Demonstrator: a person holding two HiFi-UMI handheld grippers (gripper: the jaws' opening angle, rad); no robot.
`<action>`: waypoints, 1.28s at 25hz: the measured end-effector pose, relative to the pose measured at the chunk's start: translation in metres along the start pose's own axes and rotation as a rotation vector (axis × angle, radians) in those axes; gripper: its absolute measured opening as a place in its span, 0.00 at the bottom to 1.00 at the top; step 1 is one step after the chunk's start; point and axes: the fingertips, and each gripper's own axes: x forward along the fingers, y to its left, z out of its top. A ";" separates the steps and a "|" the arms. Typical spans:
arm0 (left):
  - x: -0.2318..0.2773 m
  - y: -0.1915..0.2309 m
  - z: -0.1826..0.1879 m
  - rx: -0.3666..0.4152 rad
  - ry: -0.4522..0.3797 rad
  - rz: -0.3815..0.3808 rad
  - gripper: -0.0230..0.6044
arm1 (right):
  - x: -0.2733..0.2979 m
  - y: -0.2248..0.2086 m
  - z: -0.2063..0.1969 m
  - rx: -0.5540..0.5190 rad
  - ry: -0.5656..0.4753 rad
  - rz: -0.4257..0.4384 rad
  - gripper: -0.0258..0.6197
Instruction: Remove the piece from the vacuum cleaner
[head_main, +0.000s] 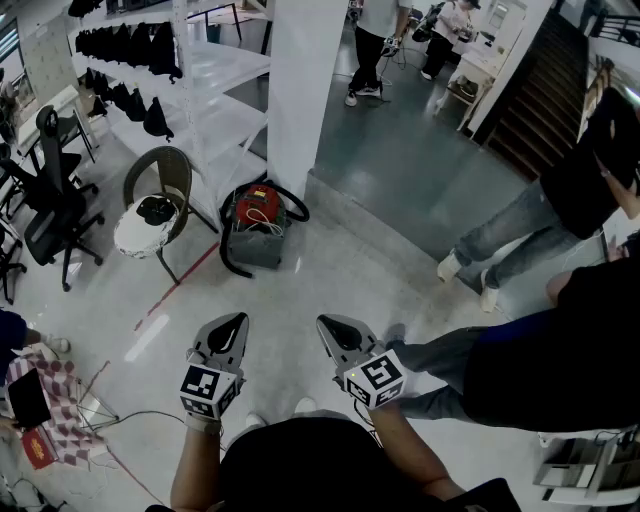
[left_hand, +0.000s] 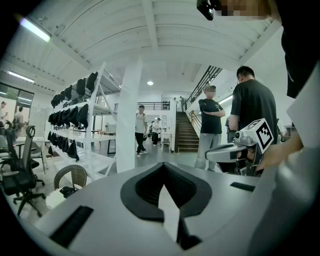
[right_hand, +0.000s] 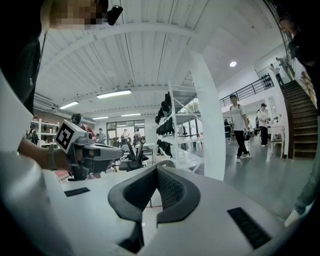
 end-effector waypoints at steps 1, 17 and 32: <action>0.003 -0.001 0.001 0.000 0.001 0.001 0.06 | 0.000 -0.004 0.001 0.001 0.000 0.001 0.08; 0.073 -0.025 0.002 0.019 0.045 0.023 0.06 | -0.013 -0.076 -0.008 0.069 -0.036 0.024 0.09; 0.161 0.036 -0.004 0.010 0.049 -0.030 0.06 | 0.057 -0.141 -0.012 0.084 -0.004 -0.041 0.08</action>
